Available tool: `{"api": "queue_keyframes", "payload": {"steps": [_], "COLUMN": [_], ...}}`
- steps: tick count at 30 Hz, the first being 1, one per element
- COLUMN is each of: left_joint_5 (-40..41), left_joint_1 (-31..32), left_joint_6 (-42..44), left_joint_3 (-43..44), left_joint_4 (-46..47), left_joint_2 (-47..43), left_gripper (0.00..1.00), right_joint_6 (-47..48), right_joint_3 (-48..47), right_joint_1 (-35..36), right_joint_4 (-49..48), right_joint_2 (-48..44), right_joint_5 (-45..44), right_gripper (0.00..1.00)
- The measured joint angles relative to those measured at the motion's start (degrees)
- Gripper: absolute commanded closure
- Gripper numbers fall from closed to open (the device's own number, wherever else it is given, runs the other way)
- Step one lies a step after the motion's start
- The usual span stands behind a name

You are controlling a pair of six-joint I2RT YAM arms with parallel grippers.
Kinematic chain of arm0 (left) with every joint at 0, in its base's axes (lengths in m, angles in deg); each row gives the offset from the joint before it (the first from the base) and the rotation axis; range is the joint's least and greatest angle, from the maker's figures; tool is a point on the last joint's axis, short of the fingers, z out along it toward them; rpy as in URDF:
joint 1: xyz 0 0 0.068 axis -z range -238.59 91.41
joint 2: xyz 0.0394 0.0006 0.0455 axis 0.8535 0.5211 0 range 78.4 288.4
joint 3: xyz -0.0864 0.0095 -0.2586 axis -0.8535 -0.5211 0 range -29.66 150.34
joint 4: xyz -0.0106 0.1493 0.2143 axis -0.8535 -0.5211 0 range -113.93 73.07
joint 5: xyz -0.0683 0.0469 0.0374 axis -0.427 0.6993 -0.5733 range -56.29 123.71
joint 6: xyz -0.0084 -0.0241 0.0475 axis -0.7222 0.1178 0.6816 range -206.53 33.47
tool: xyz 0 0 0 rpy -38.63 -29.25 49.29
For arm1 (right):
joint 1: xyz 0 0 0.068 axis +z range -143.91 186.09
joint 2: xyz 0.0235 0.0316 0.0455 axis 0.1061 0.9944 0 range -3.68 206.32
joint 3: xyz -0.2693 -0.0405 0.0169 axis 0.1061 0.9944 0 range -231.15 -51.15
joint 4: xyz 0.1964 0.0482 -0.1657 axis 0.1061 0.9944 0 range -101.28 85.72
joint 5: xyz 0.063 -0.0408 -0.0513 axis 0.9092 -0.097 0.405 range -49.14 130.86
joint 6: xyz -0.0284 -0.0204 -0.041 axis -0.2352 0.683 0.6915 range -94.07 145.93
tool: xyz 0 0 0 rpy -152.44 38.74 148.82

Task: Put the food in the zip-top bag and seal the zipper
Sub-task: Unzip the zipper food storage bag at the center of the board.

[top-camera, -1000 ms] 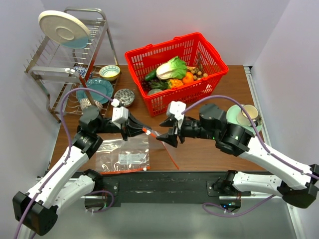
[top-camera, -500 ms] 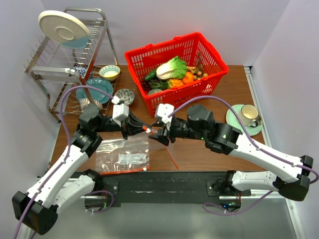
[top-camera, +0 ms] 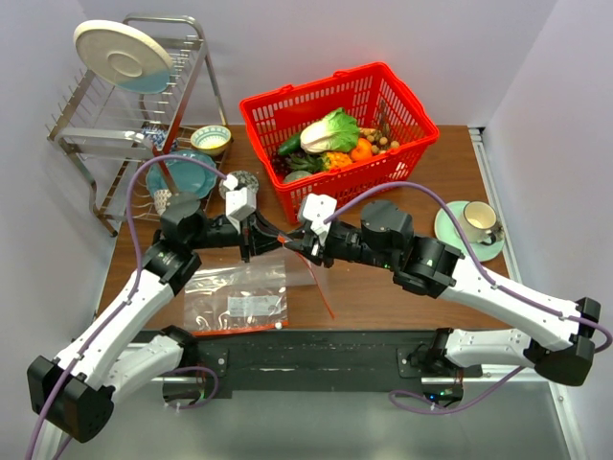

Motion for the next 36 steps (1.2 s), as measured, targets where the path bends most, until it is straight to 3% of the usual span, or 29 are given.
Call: {"api": "queue_keyframes", "payload": {"steps": [2,4,16,19,20,23,27,29,36], "left_joint_5": [0.3,0.6,1.0,1.0,1.1,1.0,1.0,1.0,0.7], "left_joint_1": [0.0,0.0,-0.4,-0.4,-0.4,-0.4,-0.5,-0.5,-0.5], "left_joint_6": [-0.2,-0.4,-0.5,-0.5,-0.4,-0.7,-0.9,-0.9,-0.9], "left_joint_3": [0.2,0.4,0.4,0.4,0.4,0.4,0.4,0.5,0.8], "left_joint_4": [-0.2,-0.3,-0.4,-0.4,-0.4,-1.3,-1.4,-1.3,-0.5], "left_joint_2": [0.0,0.0,0.0,0.0,0.0,0.0,0.0,0.0,-0.1], "left_gripper": [1.0,1.0,1.0,1.0,1.0,1.0,1.0,1.0,1.0], "right_joint_6": [0.0,0.3,0.4,0.4,0.4,0.3,0.2,0.1,-0.1], "right_joint_3": [0.0,0.0,0.0,0.0,0.0,-0.1,-0.1,-0.1,-0.1], "right_joint_1": [0.0,0.0,0.0,0.0,0.0,-0.1,0.0,0.0,0.0], "right_joint_4": [0.0,0.1,0.1,0.3,0.3,0.3,0.3,0.3,0.5], "right_joint_2": [0.0,0.0,1.1,2.3,2.6,2.9,2.8,2.6,1.1], "right_joint_5": [0.0,0.2,0.0,-0.4,-0.9,-2.2,-2.7,-2.8,-3.2], "right_gripper": [0.52,0.5,0.53,0.6,0.69,0.82,0.88,0.99,1.0]}}
